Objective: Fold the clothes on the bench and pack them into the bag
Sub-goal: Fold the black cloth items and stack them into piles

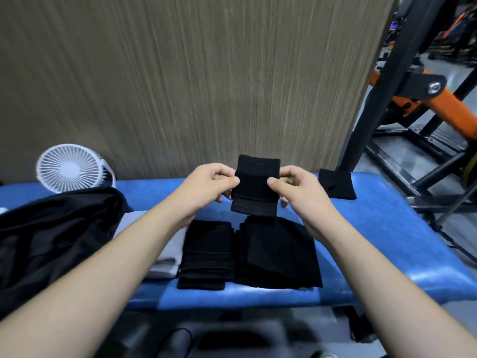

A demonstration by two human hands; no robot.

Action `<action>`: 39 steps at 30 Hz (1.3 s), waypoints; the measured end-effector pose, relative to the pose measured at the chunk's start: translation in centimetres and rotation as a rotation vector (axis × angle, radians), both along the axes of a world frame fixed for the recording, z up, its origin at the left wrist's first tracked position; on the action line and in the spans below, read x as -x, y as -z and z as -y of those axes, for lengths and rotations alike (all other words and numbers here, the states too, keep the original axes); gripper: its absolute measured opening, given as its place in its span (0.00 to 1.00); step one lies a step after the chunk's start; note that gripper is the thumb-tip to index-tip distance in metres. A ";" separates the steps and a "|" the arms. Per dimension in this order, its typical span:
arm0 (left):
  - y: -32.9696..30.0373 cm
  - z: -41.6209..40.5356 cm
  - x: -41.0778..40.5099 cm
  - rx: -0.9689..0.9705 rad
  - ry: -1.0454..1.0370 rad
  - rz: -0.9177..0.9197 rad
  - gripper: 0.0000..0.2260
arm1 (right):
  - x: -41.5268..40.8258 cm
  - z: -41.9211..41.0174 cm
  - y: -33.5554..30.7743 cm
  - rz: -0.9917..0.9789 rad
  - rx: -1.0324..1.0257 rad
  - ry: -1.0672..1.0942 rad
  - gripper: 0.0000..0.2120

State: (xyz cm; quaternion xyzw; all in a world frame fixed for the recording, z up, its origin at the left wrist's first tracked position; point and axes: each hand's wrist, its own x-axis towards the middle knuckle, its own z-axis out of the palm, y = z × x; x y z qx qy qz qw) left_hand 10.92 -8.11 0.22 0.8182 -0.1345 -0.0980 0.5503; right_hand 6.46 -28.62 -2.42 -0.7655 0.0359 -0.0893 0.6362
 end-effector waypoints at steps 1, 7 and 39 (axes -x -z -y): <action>-0.1 -1.0 0.7 0.009 -0.017 0.009 0.06 | 0.2 -0.8 -0.2 0.013 0.010 -0.042 0.11; 1.0 -6.0 4.5 -0.038 -0.097 0.087 0.17 | 1.5 -4.7 -0.5 0.050 0.295 -0.209 0.21; 5.4 -7.2 6.1 -0.818 -0.125 0.514 0.16 | 2.0 -8.9 1.5 0.046 1.251 -0.433 0.29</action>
